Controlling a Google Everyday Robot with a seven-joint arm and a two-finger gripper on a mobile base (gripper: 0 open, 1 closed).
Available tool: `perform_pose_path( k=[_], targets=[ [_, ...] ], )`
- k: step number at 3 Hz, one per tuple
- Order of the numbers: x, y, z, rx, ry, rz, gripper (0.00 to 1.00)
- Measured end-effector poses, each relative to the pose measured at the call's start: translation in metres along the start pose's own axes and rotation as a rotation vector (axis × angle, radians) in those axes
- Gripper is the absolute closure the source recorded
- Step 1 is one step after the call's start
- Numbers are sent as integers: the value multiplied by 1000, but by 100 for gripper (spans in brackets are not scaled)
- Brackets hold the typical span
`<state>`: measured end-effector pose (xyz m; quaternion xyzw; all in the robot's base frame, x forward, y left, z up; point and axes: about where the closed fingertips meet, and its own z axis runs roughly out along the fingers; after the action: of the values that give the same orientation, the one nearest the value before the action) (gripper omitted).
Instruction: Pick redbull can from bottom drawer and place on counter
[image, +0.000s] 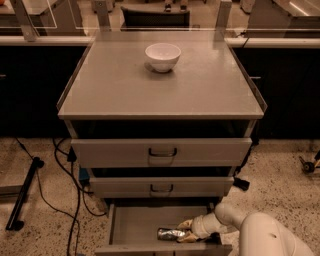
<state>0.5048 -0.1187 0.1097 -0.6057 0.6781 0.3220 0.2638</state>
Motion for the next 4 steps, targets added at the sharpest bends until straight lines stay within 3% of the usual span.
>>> perform_pose_path(
  k=[2, 3, 4],
  targets=[
    [-21, 6, -24, 16, -8, -25, 100],
    [-49, 9, -59, 32, 9, -58, 100],
    [-97, 12, -102, 35, 52, -101, 100]
  ],
)
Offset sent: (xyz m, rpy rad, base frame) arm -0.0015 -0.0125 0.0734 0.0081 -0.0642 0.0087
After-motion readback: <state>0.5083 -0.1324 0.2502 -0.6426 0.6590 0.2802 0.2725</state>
